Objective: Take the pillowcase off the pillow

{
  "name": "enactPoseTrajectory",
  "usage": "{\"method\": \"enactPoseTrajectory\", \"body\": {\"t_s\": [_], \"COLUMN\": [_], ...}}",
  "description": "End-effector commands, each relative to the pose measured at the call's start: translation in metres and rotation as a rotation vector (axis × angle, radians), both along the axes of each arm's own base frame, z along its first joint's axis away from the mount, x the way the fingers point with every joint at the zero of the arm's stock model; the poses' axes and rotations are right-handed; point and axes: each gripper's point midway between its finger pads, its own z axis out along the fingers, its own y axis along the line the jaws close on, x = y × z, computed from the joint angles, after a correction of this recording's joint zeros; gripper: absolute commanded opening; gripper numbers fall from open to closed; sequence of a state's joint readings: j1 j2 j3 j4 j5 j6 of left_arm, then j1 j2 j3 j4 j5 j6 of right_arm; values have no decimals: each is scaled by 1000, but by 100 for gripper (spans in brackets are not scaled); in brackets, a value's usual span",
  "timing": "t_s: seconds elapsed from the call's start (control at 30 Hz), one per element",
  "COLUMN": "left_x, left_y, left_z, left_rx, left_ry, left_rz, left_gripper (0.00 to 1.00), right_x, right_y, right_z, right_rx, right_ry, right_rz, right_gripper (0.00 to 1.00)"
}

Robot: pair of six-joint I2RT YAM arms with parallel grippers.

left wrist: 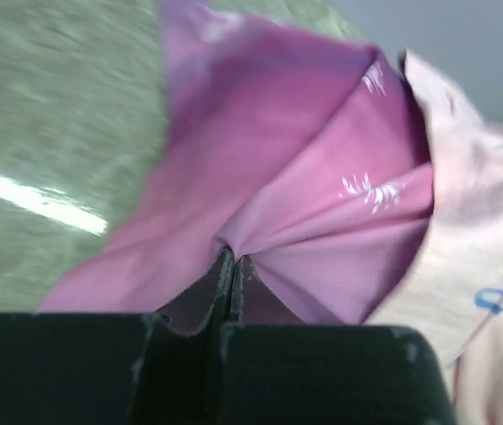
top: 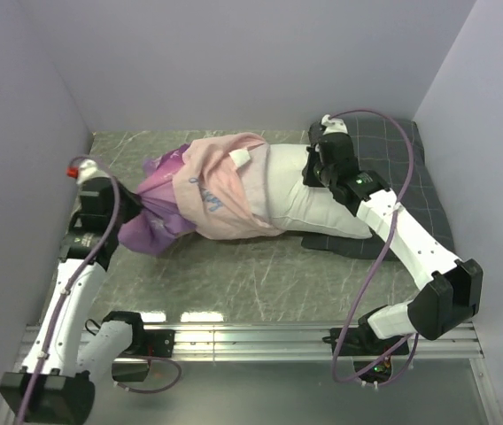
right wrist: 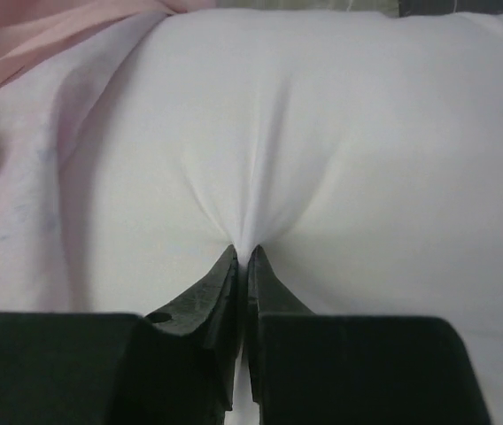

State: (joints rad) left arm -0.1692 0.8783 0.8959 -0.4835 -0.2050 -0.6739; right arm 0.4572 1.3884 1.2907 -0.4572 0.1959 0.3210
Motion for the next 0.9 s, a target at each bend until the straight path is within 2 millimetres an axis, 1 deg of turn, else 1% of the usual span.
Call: {"method": "enactPoseTrajectory", "body": {"t_s": [0.0,0.03,0.07,0.1,0.13,0.17,0.2,0.23,0.27,0.3,0.33,0.37,0.4,0.47,0.5,0.53,0.63,0.67,0.73,0.77,0.8,0.83,0.87], "left_x": [0,1,0,1,5,3,5,12,13,17,22,25,26,29,30,31,35,38,40,42,42,42,43], "left_y": [77,82,104,115,116,135,140,136,138,136,134,127,124,124,125,126,122,116,110,104,103,101,98], "left_z": [28,27,25,26,19,16,13,6,4,4,3,3,2,0,2,3,8,10,6,4,0,-3,-6], "left_rx": [62,41,25,12,-25,-54,-76,-123,-154,-167,-175,-193,-200,-190,-181,-176,-176,-183,-183,-177,-178,-182,-188], "left_ry": [-70,-69,-69,-78,-67,-68,-66,-52,-56,-65,-86,-96,-100,-95,-101,-99,-104,-115,-111,-106,-95,-86,-83], "left_rz": [200,194,257,278,253,306,312,272,277,263,240,196,179,164,162,161,132,110,97,79,77,72,63], "left_gripper": [0,0,0,1,0,1,0,1,1,1,0,1,0,1,2,5,6,9,11,11,11,11,10], "right_x": [9,10,9,9,8,7,7,7,6,4,1,-3,-6,-12,-18,-21,-31,-32,-40,-44,-47,-57,-63], "right_y": [-47,-50,-50,-51,-50,-50,-49,-49,-47,-45,-33,-27,-16,0,15,22,42,43,51,49,50,59,60], "right_z": [48,50,52,55,56,57,59,60,62,63,63,67,64,61,57,54,45,41,38,42,42,44,51], "right_rx": [6,10,14,17,22,24,29,30,40,47,75,88,91,92,86,71,22,10,3,-4,-10,-13,-20], "right_ry": [-108,-108,-113,-119,-122,-123,-126,-128,-128,-131,-126,-140,-139,-137,-128,-125,-127,-118,-117,-134,-144,-157,-187], "right_rz": [-140,-150,-149,-150,-148,-145,-138,-136,-129,-119,-63,-36,2,66,108,123,163,159,182,178,182,216,235], "right_gripper": [0,0,0,0,0,0,0,0,0,0,0,0,0,0,0,0,12,22,34,47,53,57,64]}}
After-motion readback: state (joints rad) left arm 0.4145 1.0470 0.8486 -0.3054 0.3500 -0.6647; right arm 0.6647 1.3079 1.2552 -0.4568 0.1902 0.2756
